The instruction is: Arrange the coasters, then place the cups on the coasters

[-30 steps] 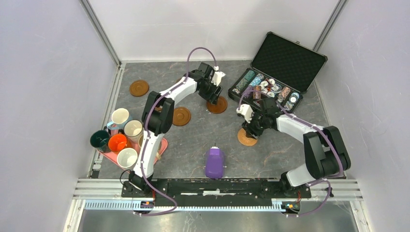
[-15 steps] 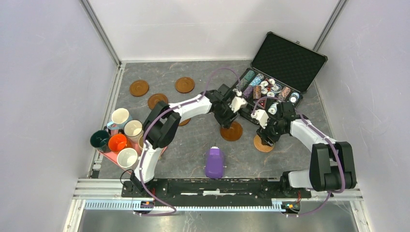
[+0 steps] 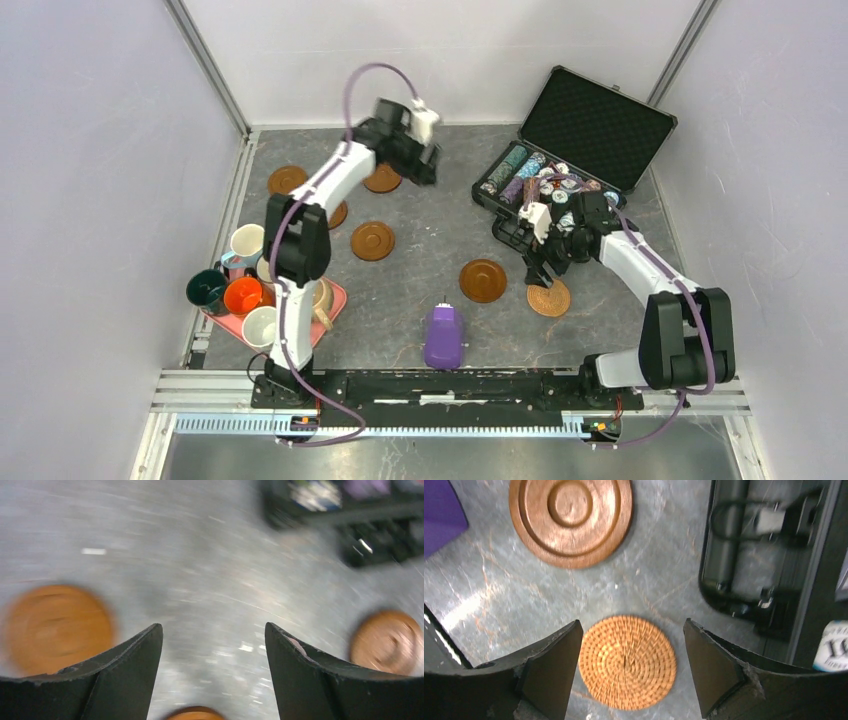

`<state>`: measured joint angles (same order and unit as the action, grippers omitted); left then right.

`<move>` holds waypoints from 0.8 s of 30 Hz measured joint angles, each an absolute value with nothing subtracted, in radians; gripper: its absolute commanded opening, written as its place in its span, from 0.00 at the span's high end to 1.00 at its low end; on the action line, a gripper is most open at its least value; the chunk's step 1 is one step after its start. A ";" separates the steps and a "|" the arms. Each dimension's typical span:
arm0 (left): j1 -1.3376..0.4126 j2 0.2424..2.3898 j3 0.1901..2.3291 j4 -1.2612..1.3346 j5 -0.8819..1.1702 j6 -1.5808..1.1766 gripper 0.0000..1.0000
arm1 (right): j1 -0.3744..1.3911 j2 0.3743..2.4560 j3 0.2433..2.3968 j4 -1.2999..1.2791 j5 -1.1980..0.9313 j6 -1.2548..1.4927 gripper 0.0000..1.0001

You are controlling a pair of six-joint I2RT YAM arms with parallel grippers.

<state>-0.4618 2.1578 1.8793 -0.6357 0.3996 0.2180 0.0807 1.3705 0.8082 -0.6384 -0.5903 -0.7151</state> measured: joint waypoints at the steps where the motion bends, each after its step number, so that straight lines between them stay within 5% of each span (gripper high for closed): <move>1: -0.411 2.167 1.925 -0.620 0.379 0.206 0.18 | 0.091 1.380 0.820 -0.626 -0.596 -0.699 0.19; 9: -0.170 2.307 2.131 -0.549 0.220 0.116 0.18 | 0.252 1.476 0.886 -0.486 -0.570 -0.569 0.17; 24: -0.173 2.513 2.217 -0.625 0.121 0.110 0.26 | 0.368 1.670 0.968 -0.378 -0.455 -0.479 0.15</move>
